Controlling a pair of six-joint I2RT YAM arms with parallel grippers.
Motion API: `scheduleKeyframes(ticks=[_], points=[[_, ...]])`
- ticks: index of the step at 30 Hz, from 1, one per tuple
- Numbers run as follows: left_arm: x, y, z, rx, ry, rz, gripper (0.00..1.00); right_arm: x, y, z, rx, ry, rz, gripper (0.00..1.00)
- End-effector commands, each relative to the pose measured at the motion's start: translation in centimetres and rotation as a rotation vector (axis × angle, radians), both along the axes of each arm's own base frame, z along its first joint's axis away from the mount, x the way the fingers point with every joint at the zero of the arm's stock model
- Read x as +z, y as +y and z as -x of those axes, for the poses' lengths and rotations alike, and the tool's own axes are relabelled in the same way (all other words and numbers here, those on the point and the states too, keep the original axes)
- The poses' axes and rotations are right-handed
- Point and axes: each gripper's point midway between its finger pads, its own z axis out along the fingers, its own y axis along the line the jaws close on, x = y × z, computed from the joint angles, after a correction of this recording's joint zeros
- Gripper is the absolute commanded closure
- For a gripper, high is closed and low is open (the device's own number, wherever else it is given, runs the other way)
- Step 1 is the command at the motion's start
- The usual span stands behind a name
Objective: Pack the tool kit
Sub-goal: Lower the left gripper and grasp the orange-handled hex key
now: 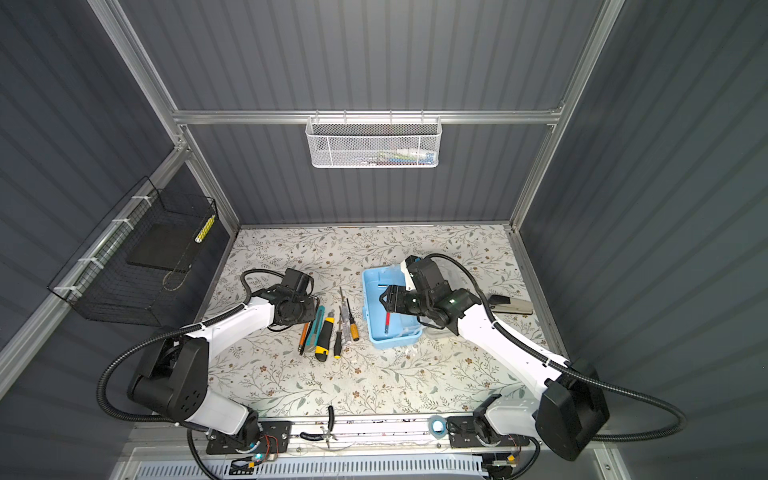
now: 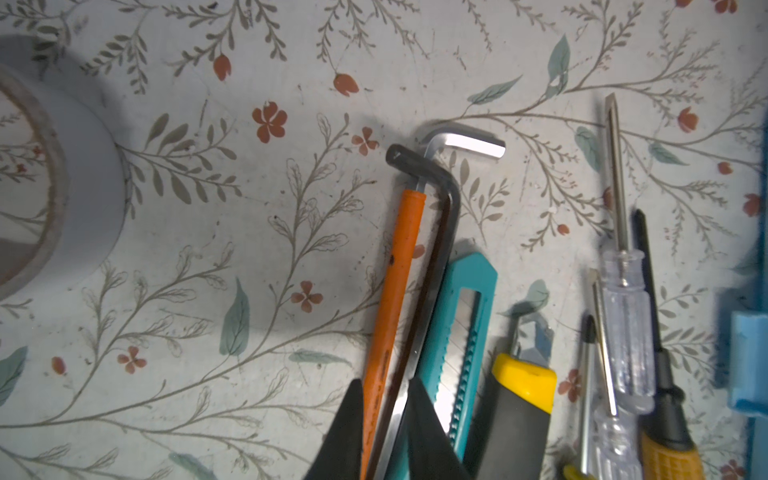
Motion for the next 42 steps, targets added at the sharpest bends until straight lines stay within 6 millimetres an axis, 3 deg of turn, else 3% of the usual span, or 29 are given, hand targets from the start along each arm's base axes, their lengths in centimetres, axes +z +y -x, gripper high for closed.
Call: scheduleKeyframes(ticks=[1,21,29,37,42], points=[[-0.2,0.0,-0.9,-0.015,-0.009,-0.01,0.78,0.2,0.1,-0.3,-0.006,-0.01,0.004,0.33],[-2.9,1.6,-1.1,0.012,0.06,-0.103,0.78,-0.5,0.3,-0.7,-0.007,-0.006,0.019,0.32],[-3.8,1.4,-1.5,0.007,0.085,-0.11,0.79,-0.7,0.1,-0.7,-0.014,-0.007,0.026,0.32],[-5.4,2.1,-1.4,0.037,0.134,-0.132,0.88,-0.9,-0.3,-0.7,-0.024,-0.013,0.036,0.32],[-5.3,3.3,-1.2,0.066,0.144,-0.147,1.0,-0.9,-0.4,-0.8,-0.028,-0.019,0.033,0.32]])
